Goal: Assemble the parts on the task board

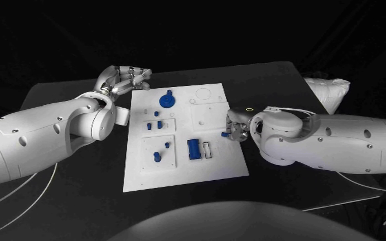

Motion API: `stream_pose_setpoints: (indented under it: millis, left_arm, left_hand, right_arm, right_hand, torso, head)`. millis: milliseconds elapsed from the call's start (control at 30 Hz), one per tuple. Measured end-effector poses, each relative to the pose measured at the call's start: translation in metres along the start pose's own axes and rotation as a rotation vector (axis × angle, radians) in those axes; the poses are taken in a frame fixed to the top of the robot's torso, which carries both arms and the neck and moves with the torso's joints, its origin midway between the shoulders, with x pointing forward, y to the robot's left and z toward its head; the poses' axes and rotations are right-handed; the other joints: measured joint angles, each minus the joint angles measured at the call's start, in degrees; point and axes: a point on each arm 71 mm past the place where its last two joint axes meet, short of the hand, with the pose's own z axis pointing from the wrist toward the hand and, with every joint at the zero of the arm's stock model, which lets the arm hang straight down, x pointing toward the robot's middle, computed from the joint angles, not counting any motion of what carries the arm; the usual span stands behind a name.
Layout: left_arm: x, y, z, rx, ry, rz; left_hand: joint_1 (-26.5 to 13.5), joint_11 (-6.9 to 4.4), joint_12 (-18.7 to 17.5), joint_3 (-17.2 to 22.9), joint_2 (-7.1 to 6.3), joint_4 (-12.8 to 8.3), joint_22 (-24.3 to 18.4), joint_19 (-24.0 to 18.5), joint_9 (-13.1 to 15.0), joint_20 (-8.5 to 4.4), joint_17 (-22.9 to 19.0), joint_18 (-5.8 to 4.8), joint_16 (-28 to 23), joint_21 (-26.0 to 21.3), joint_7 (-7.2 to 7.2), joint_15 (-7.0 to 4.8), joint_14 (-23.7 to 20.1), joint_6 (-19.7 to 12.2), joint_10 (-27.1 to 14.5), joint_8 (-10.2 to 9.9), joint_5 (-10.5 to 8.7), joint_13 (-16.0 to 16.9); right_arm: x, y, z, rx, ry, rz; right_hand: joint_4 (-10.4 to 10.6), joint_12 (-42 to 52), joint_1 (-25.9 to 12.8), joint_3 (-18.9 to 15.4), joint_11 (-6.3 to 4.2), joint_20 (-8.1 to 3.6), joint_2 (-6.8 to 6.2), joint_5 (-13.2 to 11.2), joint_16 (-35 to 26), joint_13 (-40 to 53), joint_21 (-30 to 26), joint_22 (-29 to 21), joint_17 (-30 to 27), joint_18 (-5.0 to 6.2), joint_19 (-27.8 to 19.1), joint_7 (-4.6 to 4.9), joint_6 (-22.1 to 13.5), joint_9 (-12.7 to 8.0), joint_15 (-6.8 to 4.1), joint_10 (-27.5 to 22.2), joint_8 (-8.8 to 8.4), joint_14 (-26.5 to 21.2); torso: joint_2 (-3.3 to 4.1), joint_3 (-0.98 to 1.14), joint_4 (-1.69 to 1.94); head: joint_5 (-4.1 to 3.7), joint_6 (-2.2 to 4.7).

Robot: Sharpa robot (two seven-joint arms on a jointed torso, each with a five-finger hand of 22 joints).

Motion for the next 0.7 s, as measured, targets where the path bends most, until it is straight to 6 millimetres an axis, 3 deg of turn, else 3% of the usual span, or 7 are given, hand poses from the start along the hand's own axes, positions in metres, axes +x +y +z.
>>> stream_pose_setpoints:
  millis: [400,700]
  left_arm:
    - [0.0004,-0.0001,0.0002,0.0,0.0,0.0]
    - [0.0006,-0.0001,0.0003,0.0,0.001,0.0]
  left_hand:
    - [0.0,0.0,0.0,0.0,0.0,0.0,0.0,0.0,0.0,0.0,0.0,0.0,0.0,0.0,0.0,0.0,0.0,0.0,0.0,0.0,0.0,0.0]
    - [0.22,0.0,0.0,-0.23,0.22,0.23,-0.16,0.0,0.0,0.0,-0.08,0.0,0.0,-0.23,0.0,0.0,0.0,0.0,0.0,0.0,0.0,0.0]
  right_arm:
    - [-0.0078,-0.0001,-0.0066,-0.013,-0.02,0.155]
    - [-0.0076,-0.0013,-0.0004,-0.005,-0.005,0.198]
  right_hand:
    - [0.0,0.0,-0.45,0.0,-0.42,0.0,-0.45,-0.27,0.0,0.0,0.0,-0.01,0.0,0.0,0.0,-0.53,0.91,-0.52,0.0,0.01,-0.48,0.0]
    - [0.01,0.0,-0.45,-0.01,-0.42,0.0,-0.45,-0.6,0.0,0.0,0.0,-0.01,-0.01,0.0,0.0,-0.65,1.25,-0.69,0.0,0.01,-0.88,0.0]
  torso:
    - [-0.03,-0.05,-0.01]
    - [-0.04,-0.05,-0.01]
  head:
    - [-0.01,0.0]
    - [-0.06,0.0]
